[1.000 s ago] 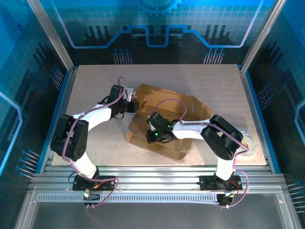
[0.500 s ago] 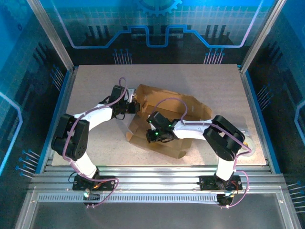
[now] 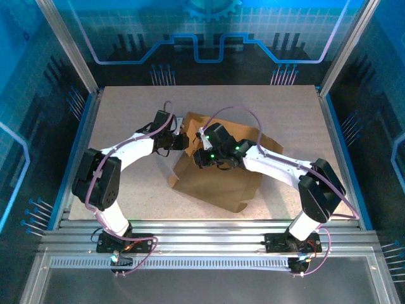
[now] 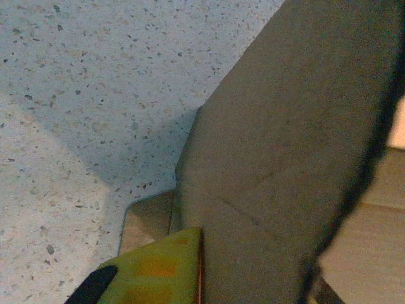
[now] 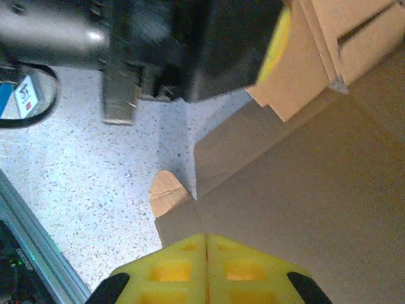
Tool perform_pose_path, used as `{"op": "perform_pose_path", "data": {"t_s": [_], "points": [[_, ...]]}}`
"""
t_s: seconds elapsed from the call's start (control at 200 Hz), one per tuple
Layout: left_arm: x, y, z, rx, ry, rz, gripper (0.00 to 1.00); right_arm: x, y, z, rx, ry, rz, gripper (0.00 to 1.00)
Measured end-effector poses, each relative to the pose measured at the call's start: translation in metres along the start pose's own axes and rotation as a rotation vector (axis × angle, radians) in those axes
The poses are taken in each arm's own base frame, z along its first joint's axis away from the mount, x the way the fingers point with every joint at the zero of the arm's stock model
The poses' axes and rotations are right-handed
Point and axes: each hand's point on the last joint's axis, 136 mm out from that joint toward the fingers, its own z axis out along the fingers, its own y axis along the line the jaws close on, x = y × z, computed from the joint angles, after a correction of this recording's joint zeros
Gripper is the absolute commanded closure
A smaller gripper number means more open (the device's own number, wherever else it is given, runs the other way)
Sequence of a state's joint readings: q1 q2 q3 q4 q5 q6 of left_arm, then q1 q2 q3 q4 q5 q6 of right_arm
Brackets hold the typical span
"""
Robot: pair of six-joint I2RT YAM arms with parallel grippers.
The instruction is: Fold the paper box
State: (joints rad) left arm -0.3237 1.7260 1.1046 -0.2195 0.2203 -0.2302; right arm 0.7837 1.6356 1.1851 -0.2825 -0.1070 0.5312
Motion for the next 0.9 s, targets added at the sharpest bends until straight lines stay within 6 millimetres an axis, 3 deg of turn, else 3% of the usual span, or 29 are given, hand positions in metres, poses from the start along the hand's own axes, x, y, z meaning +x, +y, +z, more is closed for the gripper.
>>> {"op": "perform_pose_path", "data": {"t_s": [0.115, 0.21, 0.405, 0.61, 0.745, 0.901], "points": [[0.0, -0.003, 0.001, -0.01, 0.012, 0.006, 0.87, -0.004, 0.002, -0.009, 0.0, 0.007, -0.029, 0.84], [-0.001, -0.006, 0.001, -0.02, 0.02, 0.014, 0.87, -0.019, 0.005, -0.022, 0.0, -0.012, -0.057, 0.81], [0.0, -0.013, 0.002, -0.042, 0.038, 0.049, 0.87, -0.081, 0.006, -0.071, -0.002, -0.146, -0.106, 0.76], [0.001, -0.021, 0.003, -0.051, 0.054, 0.074, 0.87, -0.137, -0.027, -0.112, 0.032, -0.276, -0.092, 0.67], [0.0, -0.025, 0.005, -0.051, 0.064, 0.093, 0.87, -0.158, -0.057, -0.115, 0.033, -0.295, -0.055, 0.62], [0.0, -0.028, 0.006, -0.05, 0.073, 0.111, 0.87, -0.169, -0.092, -0.092, 0.032, -0.264, -0.014, 0.6]]}}
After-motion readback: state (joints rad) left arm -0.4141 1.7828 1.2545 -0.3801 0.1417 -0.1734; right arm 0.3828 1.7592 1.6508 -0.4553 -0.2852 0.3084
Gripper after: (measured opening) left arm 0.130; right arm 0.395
